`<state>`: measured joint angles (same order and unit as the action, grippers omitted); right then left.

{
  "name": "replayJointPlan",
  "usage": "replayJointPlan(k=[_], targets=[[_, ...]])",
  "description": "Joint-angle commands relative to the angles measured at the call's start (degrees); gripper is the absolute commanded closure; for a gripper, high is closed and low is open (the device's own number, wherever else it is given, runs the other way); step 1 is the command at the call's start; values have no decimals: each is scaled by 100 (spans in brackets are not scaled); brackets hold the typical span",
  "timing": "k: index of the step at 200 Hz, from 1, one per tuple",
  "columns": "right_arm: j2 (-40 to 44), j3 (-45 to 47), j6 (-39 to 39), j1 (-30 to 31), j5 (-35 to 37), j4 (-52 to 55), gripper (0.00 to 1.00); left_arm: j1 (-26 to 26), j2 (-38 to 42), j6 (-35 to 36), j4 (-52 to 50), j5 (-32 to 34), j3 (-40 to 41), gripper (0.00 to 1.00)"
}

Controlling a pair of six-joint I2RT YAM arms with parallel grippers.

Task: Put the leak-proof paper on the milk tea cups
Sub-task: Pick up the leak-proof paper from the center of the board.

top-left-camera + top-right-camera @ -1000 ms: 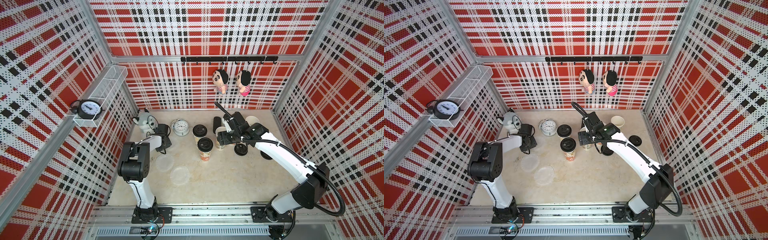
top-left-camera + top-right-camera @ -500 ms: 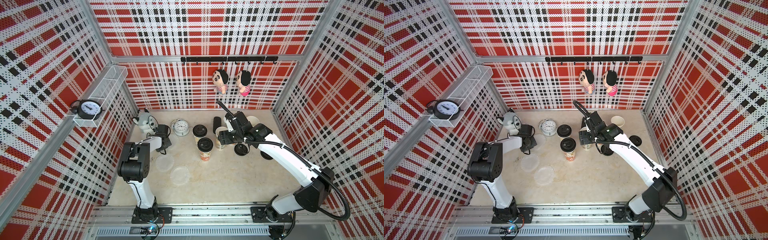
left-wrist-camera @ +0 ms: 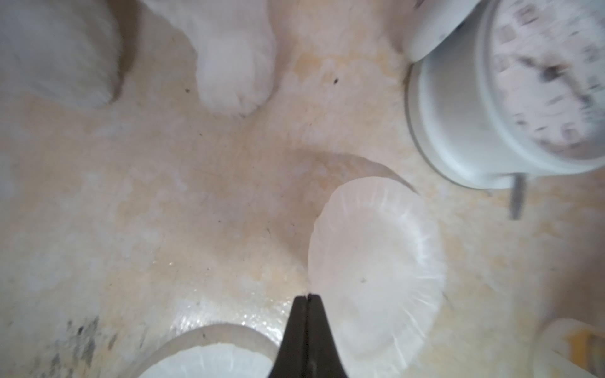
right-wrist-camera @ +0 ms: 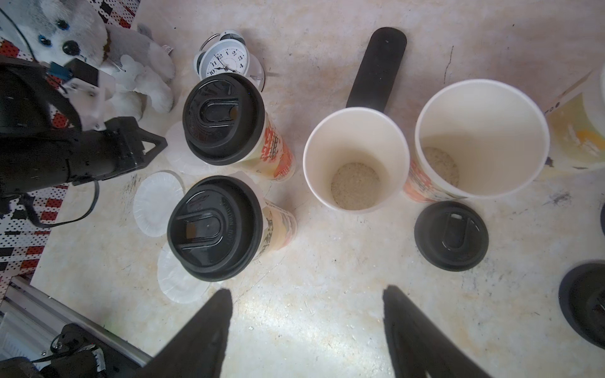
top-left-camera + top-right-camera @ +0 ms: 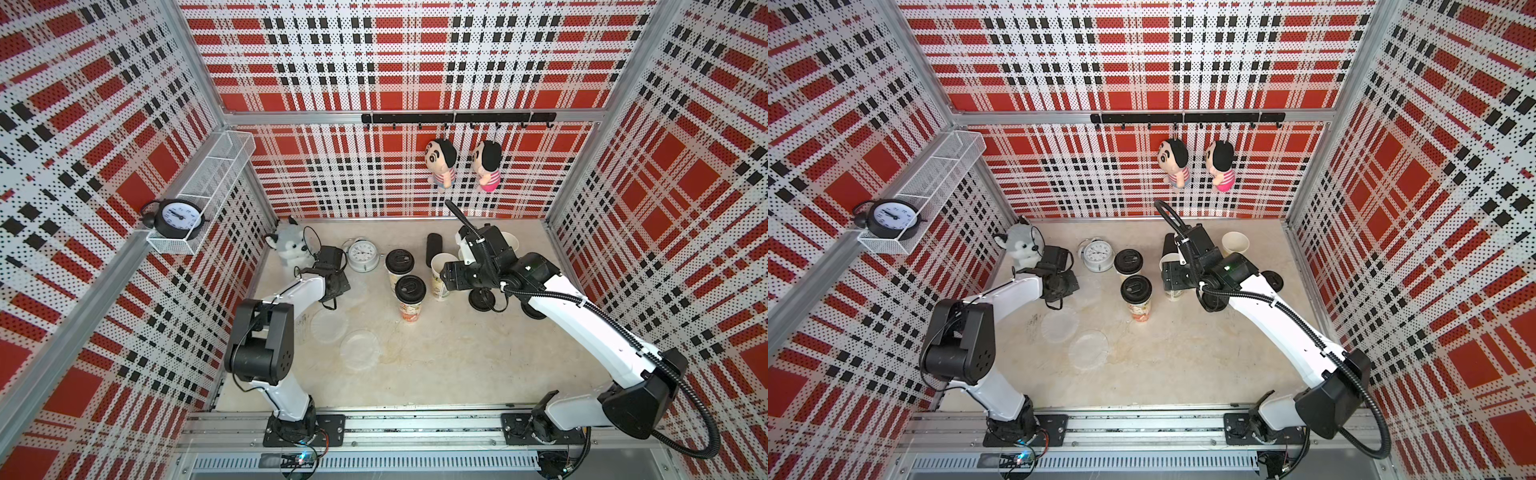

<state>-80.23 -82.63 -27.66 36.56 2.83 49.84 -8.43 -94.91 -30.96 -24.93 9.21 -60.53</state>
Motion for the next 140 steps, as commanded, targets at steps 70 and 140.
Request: replayJointPlan(k=[70,140], targets=[[-37,-31,-160,-201,-840,-561,24,-526,1560,542,-1049,-129,-1188,100],[586,64,-126,-826,-837,-449,24,-2282,1354,723,-2114,81,-3260,100]])
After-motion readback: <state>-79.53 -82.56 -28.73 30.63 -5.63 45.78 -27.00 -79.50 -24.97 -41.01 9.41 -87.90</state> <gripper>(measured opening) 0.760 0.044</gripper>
